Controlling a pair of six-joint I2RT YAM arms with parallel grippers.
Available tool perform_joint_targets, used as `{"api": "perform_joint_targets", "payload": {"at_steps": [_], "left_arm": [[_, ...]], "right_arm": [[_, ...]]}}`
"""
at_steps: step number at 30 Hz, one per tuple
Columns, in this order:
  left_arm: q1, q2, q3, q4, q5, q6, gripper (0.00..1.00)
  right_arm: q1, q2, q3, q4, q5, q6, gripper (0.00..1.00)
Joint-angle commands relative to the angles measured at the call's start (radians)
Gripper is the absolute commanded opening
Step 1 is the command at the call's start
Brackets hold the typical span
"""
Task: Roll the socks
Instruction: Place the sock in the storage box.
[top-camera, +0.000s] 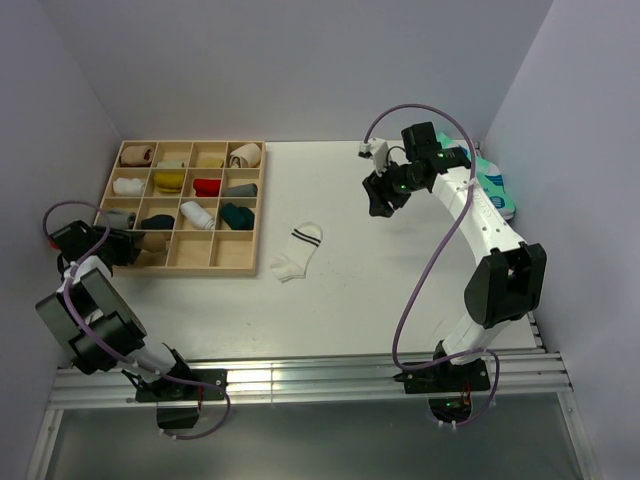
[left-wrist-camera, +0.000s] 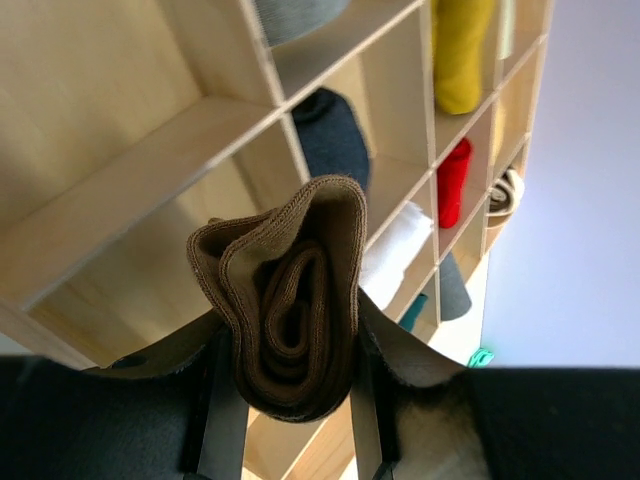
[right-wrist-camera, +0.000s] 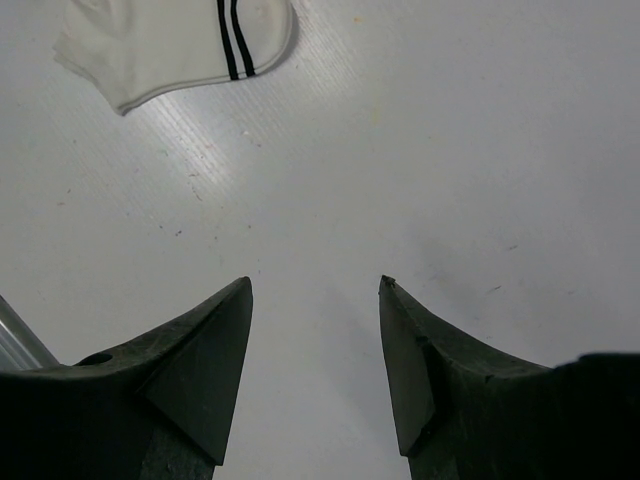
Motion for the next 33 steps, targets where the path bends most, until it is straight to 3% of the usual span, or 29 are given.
{"api": "perform_joint_targets", "payload": {"at_steps": [1,6,22,33], "left_arm": [[-0.002,0.04,0.054,-0.005,0.019,0.036,0.0],[-0.002,0.058,0.073,-0.081,-0.01,0.056,0.0],[-0.019,0.145,0.152,-0.092,0.04,0.043,0.0],[-0.048,0.228,0.197,-0.21,-0.078,0.076,0.0]], "right_arm": [[-0.004,-0.028,-0.001,0.006,0.0,-0.03,0.61],[-0.006,-0.047,-0.046,0.0,-0.004,-0.073,0.61],[-0.018,-0.073,-0.112,0.003,-0.018,-0.145,0.6],[-0.025,-0.073,-0.13,0.018,-0.038,-0.137,0.6]]}}
